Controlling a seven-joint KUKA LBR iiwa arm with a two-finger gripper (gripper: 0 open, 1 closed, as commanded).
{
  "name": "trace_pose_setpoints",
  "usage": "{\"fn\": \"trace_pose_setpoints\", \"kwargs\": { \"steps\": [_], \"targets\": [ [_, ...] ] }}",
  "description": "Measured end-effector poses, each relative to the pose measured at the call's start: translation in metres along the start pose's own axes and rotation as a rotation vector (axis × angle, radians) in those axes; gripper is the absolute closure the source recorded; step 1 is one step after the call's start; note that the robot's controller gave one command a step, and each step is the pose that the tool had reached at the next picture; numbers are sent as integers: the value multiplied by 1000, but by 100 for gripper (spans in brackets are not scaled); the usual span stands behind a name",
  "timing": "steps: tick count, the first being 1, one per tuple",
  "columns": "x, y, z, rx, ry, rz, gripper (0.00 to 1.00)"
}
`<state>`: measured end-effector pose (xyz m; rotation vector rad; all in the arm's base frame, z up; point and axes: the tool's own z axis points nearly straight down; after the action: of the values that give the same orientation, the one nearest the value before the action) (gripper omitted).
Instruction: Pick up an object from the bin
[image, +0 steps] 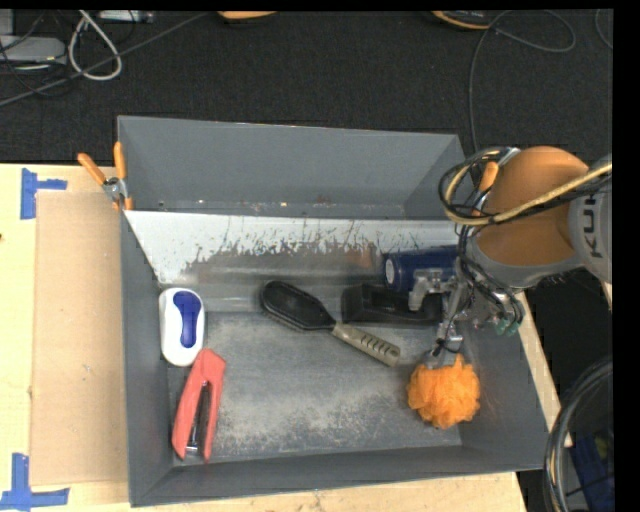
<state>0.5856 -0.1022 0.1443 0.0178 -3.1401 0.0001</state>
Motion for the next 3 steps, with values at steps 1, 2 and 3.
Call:
{"fn": "trace_pose_setpoints", "kwargs": {
  "steps": [1, 2, 3],
  "targets": [
    [0, 0, 0, 0, 0, 0, 0],
    [-15, 7, 14, 2, -7, 17, 0],
    [36, -23, -11, -1, 0, -262, 0]
  ]
}}
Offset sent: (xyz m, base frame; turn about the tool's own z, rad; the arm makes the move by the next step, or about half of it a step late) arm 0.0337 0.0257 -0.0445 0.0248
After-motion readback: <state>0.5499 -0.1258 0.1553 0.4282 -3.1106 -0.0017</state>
